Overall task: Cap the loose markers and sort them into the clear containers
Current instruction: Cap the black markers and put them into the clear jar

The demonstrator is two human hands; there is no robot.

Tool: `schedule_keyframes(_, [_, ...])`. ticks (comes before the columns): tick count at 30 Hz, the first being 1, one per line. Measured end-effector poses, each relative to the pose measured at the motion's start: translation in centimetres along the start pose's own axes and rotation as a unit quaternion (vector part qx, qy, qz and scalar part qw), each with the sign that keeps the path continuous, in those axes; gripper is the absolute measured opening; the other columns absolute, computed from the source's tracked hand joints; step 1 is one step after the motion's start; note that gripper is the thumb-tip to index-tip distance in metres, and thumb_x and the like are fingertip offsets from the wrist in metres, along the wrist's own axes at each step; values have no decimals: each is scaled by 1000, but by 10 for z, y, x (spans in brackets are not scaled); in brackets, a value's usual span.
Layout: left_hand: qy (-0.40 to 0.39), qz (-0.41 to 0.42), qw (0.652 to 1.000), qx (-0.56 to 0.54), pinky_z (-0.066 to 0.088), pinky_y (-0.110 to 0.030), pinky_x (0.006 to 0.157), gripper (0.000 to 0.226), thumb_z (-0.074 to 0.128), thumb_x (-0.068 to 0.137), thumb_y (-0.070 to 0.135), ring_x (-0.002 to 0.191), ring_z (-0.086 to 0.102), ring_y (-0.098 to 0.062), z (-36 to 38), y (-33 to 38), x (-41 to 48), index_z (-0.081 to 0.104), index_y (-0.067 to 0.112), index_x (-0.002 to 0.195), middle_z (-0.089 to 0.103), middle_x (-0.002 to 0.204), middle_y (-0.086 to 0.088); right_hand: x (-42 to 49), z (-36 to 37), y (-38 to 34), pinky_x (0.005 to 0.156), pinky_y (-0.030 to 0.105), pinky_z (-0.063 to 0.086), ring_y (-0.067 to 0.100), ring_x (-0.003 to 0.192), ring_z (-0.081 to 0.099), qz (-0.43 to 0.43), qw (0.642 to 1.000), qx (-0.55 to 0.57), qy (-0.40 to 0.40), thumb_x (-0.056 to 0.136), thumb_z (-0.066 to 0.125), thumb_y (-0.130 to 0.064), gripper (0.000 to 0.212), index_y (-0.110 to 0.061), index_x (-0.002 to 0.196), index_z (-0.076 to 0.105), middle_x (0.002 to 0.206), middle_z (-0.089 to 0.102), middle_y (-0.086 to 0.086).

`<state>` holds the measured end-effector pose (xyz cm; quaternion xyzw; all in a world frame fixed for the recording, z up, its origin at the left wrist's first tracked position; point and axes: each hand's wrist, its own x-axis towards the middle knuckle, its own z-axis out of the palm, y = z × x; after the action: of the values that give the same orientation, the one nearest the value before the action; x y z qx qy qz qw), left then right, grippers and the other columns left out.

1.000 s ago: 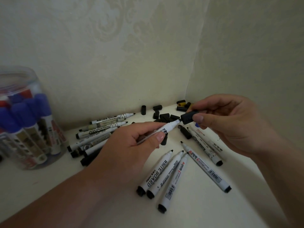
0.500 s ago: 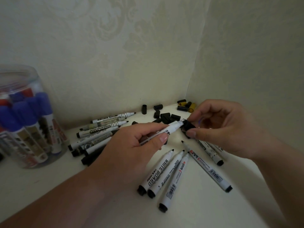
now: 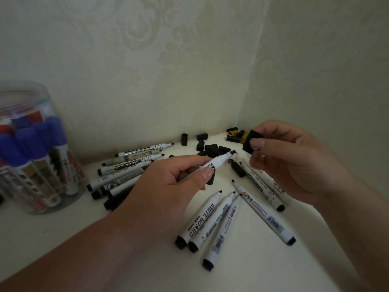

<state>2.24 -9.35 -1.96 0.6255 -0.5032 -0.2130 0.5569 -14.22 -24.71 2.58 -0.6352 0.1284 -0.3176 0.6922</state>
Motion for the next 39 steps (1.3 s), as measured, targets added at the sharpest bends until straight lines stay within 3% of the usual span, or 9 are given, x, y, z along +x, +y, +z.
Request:
schedule_keyframes(3, [-3,7,1000,3,58,-34,69,25,65,94,30,71,66,-5,-1,-1,0,72,53,98,73,78,12,0,0,2,43,24,36,18,52,45,11,999,31,-10,60,80,-14,26,-3,80,69,69,58,16])
schedule_keyframes(9, [-11,18,999,33,50,-23,66,21,64,94,30,67,63,3,-2,-1,-1,73,41,110,71,76,17,-2,6,2,35,18,32,21,44,46,10,1000,14,-21,65,70,-6,17,4,79,66,64,57,19])
schedule_keyframes(15, [-22,37,997,59,58,-42,67,23,62,89,45,69,65,-15,-3,3,-4,70,51,110,71,79,11,-5,5,3,34,19,38,22,48,55,32,995,-59,-69,70,77,3,17,3,84,67,70,63,24])
schedule_keyframes(19, [-37,70,990,114,41,-8,66,25,63,88,46,78,63,7,-6,4,-2,73,46,111,65,80,33,-9,6,-3,35,23,44,19,47,57,26,977,-192,-87,75,77,-6,17,5,87,70,67,68,15])
schedule_keyframes(22, [-22,88,986,141,39,-4,69,26,65,85,50,82,62,10,-6,3,-1,75,42,108,64,80,37,-13,9,-7,40,25,47,20,49,58,14,960,-261,-97,72,77,-15,21,-3,89,76,68,70,14])
schedule_keyframes(26, [-3,118,980,159,41,-8,65,22,68,87,49,80,64,3,-8,1,-2,76,41,106,67,80,29,-16,16,-8,43,18,44,15,48,57,5,957,-277,-91,70,77,-17,19,-9,87,78,64,69,11])
schedule_keyframes(32, [23,147,973,176,47,-29,61,15,67,90,45,74,65,-12,-10,0,-3,76,40,102,66,74,12,-15,24,-7,37,17,37,15,41,51,11,960,-272,-70,72,75,-24,18,-8,79,76,59,68,9])
schedule_keyframes(35, [40,159,969,183,48,-35,61,15,64,91,46,73,64,-15,-9,3,-5,75,40,99,64,72,7,-15,29,-6,35,19,38,15,37,50,14,967,-246,-66,75,74,-23,8,-17,69,74,56,65,8])
schedule_keyframes(39, [67,170,960,212,48,-38,61,18,62,92,46,72,62,-15,-9,5,-8,76,37,100,62,71,8,-14,34,-1,36,22,39,19,37,48,34,979,-196,-36,74,73,-30,21,-12,64,69,55,61,13])
